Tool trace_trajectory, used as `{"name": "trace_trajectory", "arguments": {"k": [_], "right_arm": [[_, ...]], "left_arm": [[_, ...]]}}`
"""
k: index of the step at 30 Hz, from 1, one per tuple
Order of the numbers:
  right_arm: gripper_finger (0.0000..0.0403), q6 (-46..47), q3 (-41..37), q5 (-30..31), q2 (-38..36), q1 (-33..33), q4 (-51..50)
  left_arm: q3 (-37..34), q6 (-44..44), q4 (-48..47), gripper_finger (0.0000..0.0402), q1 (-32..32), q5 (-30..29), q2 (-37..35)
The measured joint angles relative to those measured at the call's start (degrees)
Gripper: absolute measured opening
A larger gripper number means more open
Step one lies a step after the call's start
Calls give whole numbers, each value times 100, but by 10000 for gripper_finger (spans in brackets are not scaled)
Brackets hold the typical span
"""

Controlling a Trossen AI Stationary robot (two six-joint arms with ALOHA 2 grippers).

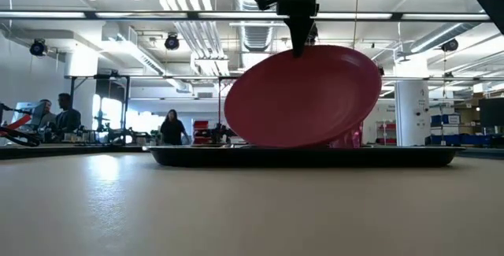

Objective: Pick and place plate/cup/fork/spoon on tray
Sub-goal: Put the pink plate on the black serving tray to the left of the pink fork

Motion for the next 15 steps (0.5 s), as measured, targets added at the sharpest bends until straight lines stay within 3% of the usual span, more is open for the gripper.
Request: {"name": "trace_trajectory", "arguments": {"k": [15], "right_arm": [[8,-72,-829,4,-11,-189,92]], "left_arm": [[0,0,0,0,1,4,0]]}}
